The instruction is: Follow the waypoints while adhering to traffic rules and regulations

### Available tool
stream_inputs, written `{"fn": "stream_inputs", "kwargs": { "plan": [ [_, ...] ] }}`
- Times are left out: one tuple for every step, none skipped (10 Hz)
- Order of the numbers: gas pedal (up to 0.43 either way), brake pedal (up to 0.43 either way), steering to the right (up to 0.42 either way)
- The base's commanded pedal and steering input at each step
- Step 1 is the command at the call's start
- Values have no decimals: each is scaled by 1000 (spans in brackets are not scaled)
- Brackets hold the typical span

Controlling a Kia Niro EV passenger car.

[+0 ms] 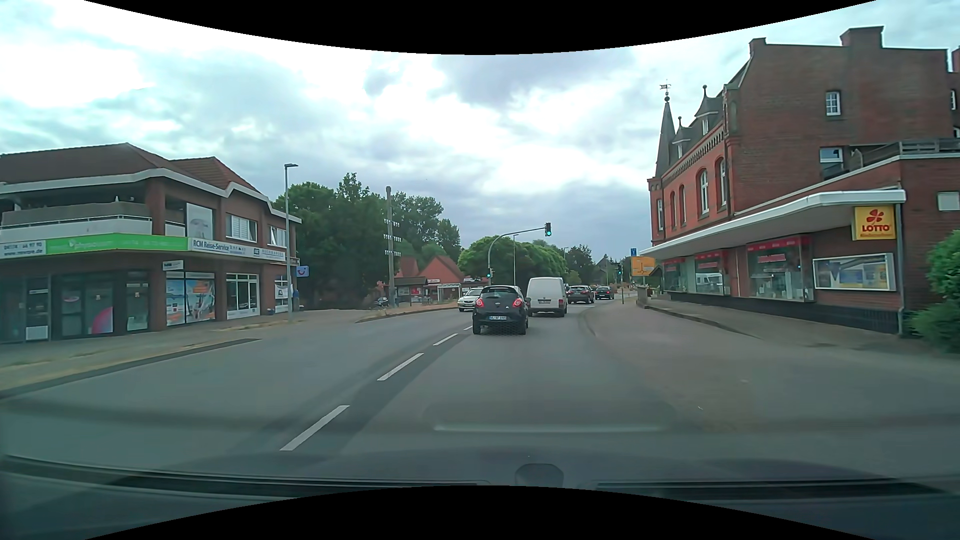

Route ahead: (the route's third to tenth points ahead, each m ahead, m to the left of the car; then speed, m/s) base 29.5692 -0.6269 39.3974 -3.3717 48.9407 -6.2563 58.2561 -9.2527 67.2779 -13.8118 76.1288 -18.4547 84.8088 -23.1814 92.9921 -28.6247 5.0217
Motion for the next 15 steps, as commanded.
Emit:
{"fn": "stream_inputs", "kwargs": {
  "plan": [
    [280,201,7],
    [189,55,7],
    [0,0,7],
    [0,0,7],
    [0,0,7],
    [0,0,10],
    [0,0,15],
    [0,0,18],
    [59,0,17],
    [130,0,16],
    [130,0,15],
    [130,0,18],
    [130,0,20],
    [130,0,20],
    [130,0,21]
  ]
}}
